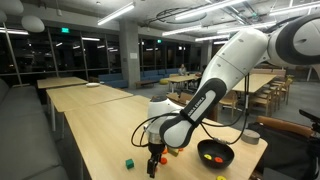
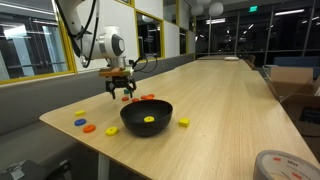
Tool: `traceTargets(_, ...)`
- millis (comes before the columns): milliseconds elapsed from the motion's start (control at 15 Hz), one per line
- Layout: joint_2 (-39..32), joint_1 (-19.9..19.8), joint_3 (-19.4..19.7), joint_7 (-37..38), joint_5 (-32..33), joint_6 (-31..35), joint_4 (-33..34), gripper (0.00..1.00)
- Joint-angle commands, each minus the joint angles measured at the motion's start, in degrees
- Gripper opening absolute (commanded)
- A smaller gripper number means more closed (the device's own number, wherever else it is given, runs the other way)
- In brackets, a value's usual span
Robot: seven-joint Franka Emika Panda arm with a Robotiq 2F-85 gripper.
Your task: Place one yellow ring and five orange rings inside the black bowl
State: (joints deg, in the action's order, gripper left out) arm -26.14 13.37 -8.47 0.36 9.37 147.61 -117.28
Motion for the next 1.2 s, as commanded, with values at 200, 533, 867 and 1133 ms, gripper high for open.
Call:
traceTargets(200,-2.2,3.2,1.4,3.4,1.5,-1.1,4.1,1.00)
traceTargets(533,-2.6,4.0,2.8,4.8,2.4,-1.3,4.7,1.00)
traceTargets(867,-2.5,3.5,3.7,4.8,2.5,-1.6,4.8,1.00)
traceTargets(1133,-2.7,3.0,3.3,3.6,1.9,-2.0,5.1,0.73)
